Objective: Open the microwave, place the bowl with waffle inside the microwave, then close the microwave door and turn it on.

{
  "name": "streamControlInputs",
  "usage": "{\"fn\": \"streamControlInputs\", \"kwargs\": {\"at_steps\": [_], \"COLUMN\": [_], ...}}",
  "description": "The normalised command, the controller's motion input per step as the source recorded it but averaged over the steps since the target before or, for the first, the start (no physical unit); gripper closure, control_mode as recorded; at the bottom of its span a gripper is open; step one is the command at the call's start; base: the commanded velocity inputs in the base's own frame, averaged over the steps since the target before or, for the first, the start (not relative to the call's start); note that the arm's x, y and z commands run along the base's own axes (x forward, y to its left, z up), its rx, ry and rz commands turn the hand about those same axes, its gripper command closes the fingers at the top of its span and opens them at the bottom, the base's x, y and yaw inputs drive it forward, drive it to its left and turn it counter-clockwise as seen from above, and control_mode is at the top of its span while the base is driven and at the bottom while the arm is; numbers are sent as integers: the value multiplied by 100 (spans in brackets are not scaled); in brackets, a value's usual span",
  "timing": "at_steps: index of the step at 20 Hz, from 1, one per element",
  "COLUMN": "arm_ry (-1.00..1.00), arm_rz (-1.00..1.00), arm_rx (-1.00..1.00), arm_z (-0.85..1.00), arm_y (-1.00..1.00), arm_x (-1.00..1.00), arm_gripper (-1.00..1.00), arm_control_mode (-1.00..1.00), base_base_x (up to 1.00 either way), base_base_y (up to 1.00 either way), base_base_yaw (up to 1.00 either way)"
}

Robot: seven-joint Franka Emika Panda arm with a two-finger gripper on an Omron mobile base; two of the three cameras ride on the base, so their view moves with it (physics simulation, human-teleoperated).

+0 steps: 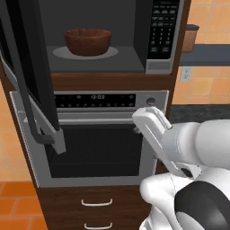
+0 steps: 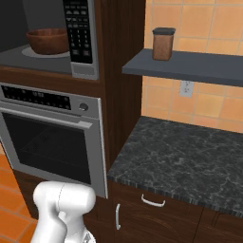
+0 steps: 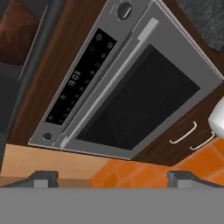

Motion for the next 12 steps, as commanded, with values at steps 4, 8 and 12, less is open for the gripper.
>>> {"fn": "streamControlInputs", "kwargs": {"at_steps": [4,8,12], "arm_ry": [-39,-19,-6], "arm_rz": [11,1,0], "arm_rx": [-3,-8,-2], "arm_z": [-78,-72,-48], "arm_y": [53,61,47], "arm_x": [-76,-17,0], "arm_gripper": [-100,-100,-100], "arm_control_mode": [-100,-100,-100], "base_base_x": [0,0,0], "base_base_y": [0,0,0], "base_base_yaw": [0,0,0]}}
